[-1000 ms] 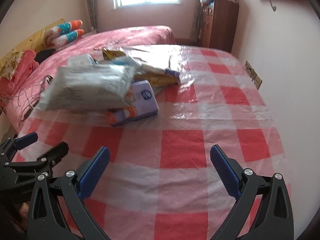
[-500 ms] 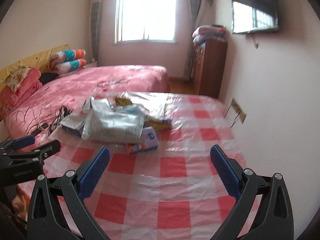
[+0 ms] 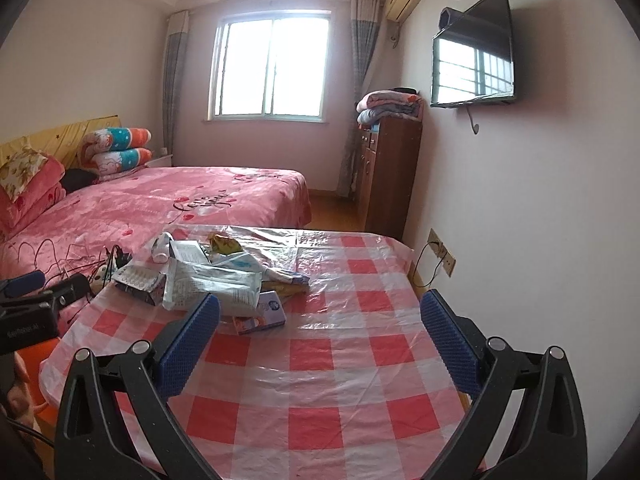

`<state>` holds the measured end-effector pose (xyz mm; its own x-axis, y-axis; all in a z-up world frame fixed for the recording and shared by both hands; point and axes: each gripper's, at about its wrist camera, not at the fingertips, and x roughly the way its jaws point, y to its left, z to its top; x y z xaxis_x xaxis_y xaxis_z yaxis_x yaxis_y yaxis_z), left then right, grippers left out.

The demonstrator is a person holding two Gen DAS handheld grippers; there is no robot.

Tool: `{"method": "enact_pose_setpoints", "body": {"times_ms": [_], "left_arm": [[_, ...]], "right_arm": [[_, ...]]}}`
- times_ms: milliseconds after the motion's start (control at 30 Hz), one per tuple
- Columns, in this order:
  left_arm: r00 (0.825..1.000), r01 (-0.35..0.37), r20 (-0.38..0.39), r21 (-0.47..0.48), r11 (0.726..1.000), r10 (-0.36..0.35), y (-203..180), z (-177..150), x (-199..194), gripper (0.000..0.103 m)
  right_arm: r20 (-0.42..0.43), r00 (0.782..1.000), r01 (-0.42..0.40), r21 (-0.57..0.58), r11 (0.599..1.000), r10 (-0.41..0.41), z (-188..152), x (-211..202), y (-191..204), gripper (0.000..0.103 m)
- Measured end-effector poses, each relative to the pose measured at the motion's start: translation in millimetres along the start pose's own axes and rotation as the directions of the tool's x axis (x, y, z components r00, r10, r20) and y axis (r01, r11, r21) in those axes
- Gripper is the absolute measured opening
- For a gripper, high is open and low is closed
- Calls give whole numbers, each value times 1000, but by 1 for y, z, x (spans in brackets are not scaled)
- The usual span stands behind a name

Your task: Collect trash

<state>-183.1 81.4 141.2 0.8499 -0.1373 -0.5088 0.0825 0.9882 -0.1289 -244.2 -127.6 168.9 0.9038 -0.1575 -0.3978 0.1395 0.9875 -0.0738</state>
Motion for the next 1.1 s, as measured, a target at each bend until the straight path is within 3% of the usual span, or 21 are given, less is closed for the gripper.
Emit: {"method": "enact_pose_setpoints", "body": {"times_ms": [267,700,967,1100], "left_arm": [[999,-28,45,12,1000,27,-1,5,-13,99],[998,-58,-26,-54,997,56,9,5,6,99],[995,-75,-71,-49,996,72,13,5,34,99],[994,-76,-82,-58,995,71,24,10,49,99]], "right_arm": [[12,1000,3,28,1000,-3,-1,-3,-11,99],[-6,999,-35,31,999,35,-6,23,-16,99],[-47,992,-116,70,991,119,-15,57,-21,99],[-103,973,-192,123,974,205,-20,80,-21,99]]}}
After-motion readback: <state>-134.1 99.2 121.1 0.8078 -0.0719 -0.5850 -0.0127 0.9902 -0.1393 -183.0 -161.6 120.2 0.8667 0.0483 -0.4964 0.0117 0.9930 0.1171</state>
